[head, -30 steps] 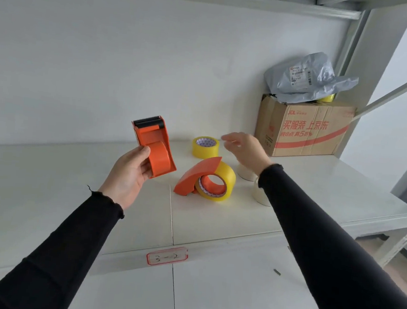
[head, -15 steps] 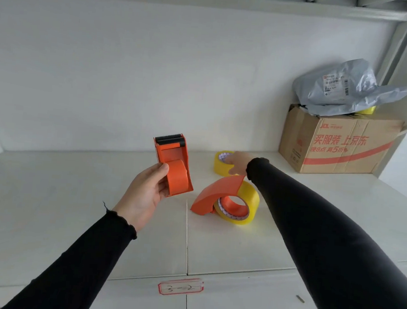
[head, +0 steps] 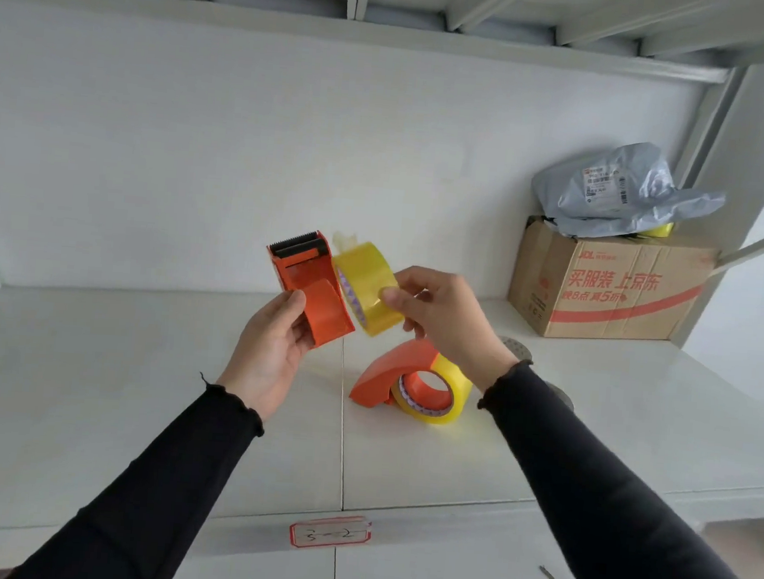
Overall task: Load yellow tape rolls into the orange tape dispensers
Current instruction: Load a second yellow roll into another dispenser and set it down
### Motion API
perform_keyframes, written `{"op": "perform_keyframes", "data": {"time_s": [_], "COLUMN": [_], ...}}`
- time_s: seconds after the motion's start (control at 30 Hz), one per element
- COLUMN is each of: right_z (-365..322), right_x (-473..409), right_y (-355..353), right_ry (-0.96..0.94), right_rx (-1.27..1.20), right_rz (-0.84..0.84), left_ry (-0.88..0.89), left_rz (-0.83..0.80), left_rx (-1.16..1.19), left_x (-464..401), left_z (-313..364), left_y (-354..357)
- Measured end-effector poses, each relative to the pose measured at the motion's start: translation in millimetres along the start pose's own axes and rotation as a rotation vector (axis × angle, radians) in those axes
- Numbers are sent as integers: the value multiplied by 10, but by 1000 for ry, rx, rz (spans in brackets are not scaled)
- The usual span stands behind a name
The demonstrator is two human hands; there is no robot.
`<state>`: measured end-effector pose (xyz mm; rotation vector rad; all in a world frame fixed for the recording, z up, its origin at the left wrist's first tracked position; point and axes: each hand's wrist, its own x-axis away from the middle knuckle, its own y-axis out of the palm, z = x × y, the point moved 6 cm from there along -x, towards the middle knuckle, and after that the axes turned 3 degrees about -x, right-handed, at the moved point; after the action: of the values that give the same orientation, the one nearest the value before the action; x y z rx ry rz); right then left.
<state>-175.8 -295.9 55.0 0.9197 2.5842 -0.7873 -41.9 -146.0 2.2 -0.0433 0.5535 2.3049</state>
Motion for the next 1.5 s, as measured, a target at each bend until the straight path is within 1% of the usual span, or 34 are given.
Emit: {"op": "perform_keyframes", "data": {"time_s": [0.2,0.3,0.4,0.47,0.53,0.6,0.63,0.67,0.77,0.8,0.87,0.9,1.0,1.03,1.13,1.2,1.27,1.33,1.4,1.43,1.5], "right_z": [30,-30,-138,-210,-241,-311,-374,-443,-598,-648,-678,-625,-334,-253,-156,-137,-116,-181,-343,-404,-481], "right_x": [366,454,554,598,562,464,408,346,204,195,200,202,201,206,209,172,135,113,94,71,9], "right_y": [389,447,522,596,552,378,292,245,364,416,453,434,304,283,300,283,204,97,110,130,138], "right_ry": [46,20,-68,-135,-147,-150,-173,-206,-288,-322,-377,-355,-121,-53,68,95,82,-51,-239,-286,-290], "right_rx": [-148,-129,37,135,100,29,59,131,344,389,446,405,9,-86,-285,-315,-278,-85,93,122,158], "right_rz": [77,96,119,76,64,142,174,178,72,77,172,222,307,333,352,346,379,414,336,276,210], "left_ry": [3,-7,-49,-26,25,42,43,39,28,26,21,19,34,41,38,46,56,32,-8,-20,-29], "left_rz": [-38,-56,-81,-74,-58,-64,-79,-92,-129,-140,-147,-146,-153,-159,-177,-195,-199,-204,-243,-271,-304], "left_rx": [-25,-2,75,29,-81,-150,-174,-190,-239,-258,-268,-260,-246,-248,-231,-232,-245,-257,-294,-312,-324], "left_x": [184,277,359,381,389,407,429,447,500,511,541,559,624,640,684,715,736,751,776,798,852], "left_z": [30,54,57,61,73,73,69,55,12,-3,-19,-20,-6,-10,-31,-38,-45,-44,-48,-49,-40], "left_y": [114,182,247,254,237,237,253,262,309,324,336,338,343,349,384,410,402,376,370,382,411]}}
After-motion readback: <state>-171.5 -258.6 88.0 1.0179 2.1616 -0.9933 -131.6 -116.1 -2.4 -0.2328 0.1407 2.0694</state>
